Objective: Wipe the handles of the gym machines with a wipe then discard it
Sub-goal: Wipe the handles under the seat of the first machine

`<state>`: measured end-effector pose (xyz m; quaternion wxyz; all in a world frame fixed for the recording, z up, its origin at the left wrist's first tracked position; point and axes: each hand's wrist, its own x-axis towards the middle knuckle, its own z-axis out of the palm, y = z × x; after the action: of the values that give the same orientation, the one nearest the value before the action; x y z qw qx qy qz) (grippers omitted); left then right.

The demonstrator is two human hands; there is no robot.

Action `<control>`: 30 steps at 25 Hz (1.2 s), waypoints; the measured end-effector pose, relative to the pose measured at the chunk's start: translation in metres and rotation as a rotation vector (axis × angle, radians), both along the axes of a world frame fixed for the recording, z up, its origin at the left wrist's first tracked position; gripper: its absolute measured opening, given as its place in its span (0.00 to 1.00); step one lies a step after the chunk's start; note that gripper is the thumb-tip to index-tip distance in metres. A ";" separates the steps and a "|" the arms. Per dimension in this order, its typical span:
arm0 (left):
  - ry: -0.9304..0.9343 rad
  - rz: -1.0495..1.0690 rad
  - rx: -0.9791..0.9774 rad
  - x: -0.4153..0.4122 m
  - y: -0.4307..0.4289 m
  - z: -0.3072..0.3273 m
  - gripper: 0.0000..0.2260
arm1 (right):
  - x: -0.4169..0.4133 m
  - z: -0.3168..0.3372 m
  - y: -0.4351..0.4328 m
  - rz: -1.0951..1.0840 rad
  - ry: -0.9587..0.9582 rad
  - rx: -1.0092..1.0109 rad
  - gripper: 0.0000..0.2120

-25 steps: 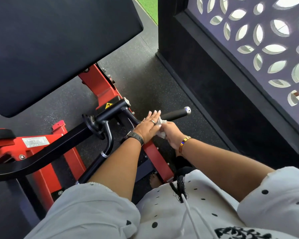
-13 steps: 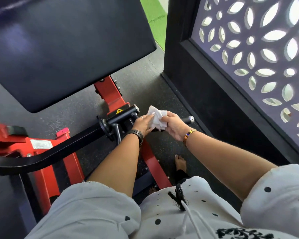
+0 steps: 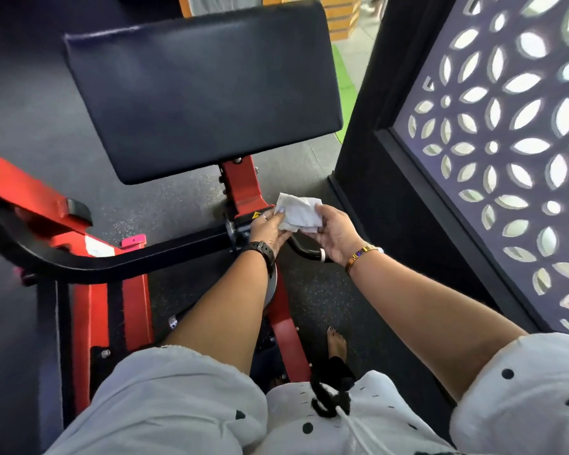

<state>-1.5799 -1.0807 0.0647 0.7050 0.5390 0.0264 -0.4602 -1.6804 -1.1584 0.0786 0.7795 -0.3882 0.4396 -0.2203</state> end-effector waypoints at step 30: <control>-0.074 1.183 -0.315 -0.051 0.273 0.095 0.20 | 0.088 0.100 0.211 1.145 -0.178 0.181 0.12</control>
<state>-1.6308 -0.8082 0.1602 0.9126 0.3377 0.2285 0.0299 -1.5928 -0.9473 0.1791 0.8383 -0.4758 0.1095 0.2427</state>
